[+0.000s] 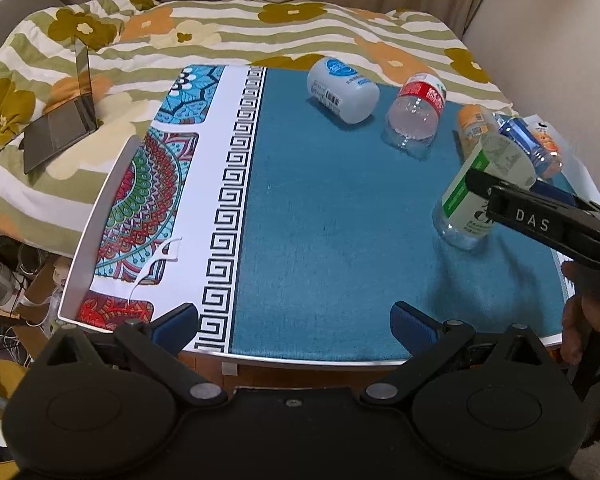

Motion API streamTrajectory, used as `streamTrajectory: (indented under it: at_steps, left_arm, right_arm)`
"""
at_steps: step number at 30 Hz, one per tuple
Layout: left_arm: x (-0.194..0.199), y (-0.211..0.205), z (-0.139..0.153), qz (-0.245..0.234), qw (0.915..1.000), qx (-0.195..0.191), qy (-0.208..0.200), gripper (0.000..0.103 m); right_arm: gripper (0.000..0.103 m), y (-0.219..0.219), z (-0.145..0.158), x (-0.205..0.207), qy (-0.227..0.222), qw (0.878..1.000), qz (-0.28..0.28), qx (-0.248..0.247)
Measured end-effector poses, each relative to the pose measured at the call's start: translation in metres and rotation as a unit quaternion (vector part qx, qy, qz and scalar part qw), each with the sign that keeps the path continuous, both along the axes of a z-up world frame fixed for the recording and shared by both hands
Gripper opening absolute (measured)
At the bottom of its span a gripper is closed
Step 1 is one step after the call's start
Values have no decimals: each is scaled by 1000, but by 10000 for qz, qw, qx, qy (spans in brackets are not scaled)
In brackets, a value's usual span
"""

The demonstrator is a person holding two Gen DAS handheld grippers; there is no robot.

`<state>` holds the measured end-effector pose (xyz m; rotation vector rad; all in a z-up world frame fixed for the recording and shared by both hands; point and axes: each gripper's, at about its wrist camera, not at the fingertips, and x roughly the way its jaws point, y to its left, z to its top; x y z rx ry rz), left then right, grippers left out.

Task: Flip cup upright
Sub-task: 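Set the cup on the cloth, open the right tool and withdraw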

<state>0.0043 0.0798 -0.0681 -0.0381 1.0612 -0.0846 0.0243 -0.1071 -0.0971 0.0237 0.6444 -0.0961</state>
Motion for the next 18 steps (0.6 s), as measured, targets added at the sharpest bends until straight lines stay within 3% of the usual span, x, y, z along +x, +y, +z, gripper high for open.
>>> streamTrajectory:
  at_steps: [6, 14, 18]
  left_arm:
    - [1, -11, 22, -44, 9995, -32, -305, 103]
    - [3, -38, 61, -127, 9958, 4, -902, 103]
    - [1, -54, 69, -181, 9937, 132, -1100, 103]
  right_arm:
    - [103, -11, 27, -5, 439, 9986, 78, 299]
    - [103, -35, 82, -32, 894, 9959, 74, 84]
    - [103, -47, 95, -43, 1140, 9935, 22, -47]
